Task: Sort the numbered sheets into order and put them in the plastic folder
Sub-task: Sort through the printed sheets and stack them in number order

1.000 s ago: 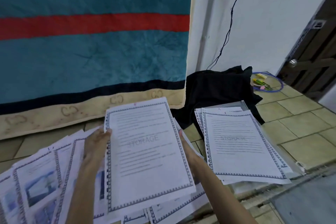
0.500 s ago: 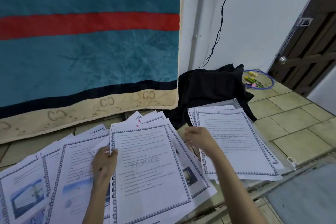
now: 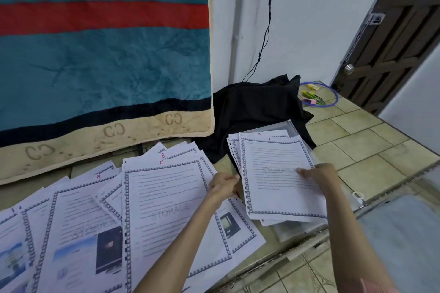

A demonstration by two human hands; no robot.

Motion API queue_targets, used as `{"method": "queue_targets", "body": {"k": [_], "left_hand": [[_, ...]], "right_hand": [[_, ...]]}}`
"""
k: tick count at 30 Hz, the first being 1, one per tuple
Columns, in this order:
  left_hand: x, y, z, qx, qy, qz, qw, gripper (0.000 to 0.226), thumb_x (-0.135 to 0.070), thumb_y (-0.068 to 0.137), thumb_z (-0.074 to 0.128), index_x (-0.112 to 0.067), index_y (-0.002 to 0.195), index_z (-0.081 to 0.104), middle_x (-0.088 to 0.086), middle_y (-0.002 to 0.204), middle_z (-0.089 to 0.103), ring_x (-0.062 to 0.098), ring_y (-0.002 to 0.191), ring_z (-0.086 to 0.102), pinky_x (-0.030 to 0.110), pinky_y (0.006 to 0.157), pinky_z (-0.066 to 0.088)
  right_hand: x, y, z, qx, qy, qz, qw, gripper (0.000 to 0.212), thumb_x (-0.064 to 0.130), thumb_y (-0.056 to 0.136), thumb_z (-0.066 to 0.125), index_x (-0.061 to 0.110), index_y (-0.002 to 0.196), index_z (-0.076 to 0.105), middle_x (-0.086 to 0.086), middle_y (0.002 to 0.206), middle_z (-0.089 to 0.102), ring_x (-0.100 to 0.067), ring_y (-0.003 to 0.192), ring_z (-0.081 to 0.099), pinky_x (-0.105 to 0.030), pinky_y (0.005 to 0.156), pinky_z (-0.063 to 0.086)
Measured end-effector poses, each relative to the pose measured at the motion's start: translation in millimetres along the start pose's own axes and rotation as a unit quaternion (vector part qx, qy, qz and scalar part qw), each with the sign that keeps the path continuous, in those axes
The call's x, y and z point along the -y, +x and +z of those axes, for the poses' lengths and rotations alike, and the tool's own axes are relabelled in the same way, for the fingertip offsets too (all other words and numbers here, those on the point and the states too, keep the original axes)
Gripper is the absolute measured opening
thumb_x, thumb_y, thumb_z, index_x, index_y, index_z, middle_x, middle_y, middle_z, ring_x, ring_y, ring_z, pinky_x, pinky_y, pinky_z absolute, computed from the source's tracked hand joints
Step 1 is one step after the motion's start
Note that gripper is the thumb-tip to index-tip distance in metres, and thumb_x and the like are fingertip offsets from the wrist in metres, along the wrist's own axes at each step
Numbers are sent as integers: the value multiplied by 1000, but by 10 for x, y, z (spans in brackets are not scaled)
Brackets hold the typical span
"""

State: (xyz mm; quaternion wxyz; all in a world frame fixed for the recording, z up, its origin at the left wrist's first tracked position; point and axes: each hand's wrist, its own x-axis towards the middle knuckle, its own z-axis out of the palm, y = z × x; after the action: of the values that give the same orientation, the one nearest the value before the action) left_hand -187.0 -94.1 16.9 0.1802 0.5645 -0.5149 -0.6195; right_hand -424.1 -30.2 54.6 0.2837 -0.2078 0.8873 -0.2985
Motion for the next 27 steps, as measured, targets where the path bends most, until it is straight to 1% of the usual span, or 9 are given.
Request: {"method": "queue_targets", "body": {"k": [3,6,8,10,13,17,21,23,27], "left_hand": [[-2,113,107,-1,-65,-21,998,13,-17,92,58,-6,93,65,16,103,70,25,86,67,35,82,56],[-7,165,116,-39,-123,-32,991,28,-9,86,65,-1,113,62,13,107,68,25,93,67,34,83,56],[-2,196,91,-40,-163,-39,985,30,-1,81,68,3,110,62,15,102,69,27,93,68,37,85,56],[-13,174,57,-24,-199,-38,979,26,4,78,69,4,104,63,15,96,69,27,90,67,37,86,55],[-30,107,-24,-12,-199,-5,980,20,6,77,69,-2,93,59,16,96,68,26,88,66,38,85,55],[-56,-18,-275,-34,-182,48,982,42,-4,59,86,-9,93,61,9,97,71,24,90,68,43,85,55],[-45,-161,-571,-45,-223,83,970,29,-7,71,78,-15,96,67,1,97,69,17,93,66,31,88,50],[-14,-234,-715,-63,-229,99,966,28,-11,77,73,-18,102,64,0,103,67,18,101,62,34,95,47],[53,-391,-972,-110,-242,147,953,30,-5,82,67,-19,108,61,-1,105,66,18,102,61,34,96,46]], "right_hand": [[-28,-29,-62,5,84,-10,996,41,9,80,73,-9,114,59,-19,107,61,-39,103,59,-38,83,43],[-101,57,-111,30,91,-14,995,17,10,80,73,1,90,63,-18,99,66,-28,73,59,-32,69,46],[-131,91,-161,54,103,-16,993,18,9,80,72,0,93,63,-13,83,65,-21,63,56,-28,59,46],[-163,122,-210,84,125,-29,988,19,3,81,70,0,99,63,-8,76,64,-21,65,59,-26,55,51],[-194,146,-266,142,152,-60,976,25,-2,80,68,0,105,65,-14,90,70,-30,81,66,-38,75,56],[-105,57,-304,220,173,-104,954,22,1,77,71,7,98,68,-14,96,73,-30,83,71,-31,66,59],[16,-24,-151,260,202,-151,932,25,5,79,69,0,103,67,-12,97,74,-26,85,72,-28,68,60],[69,-71,-21,281,211,-174,920,37,16,75,73,-1,107,66,-12,100,73,-28,93,70,-29,73,59],[117,-128,256,296,246,-209,899,90,53,35,90,4,107,67,-12,104,72,-28,96,69,-34,75,59]]}}
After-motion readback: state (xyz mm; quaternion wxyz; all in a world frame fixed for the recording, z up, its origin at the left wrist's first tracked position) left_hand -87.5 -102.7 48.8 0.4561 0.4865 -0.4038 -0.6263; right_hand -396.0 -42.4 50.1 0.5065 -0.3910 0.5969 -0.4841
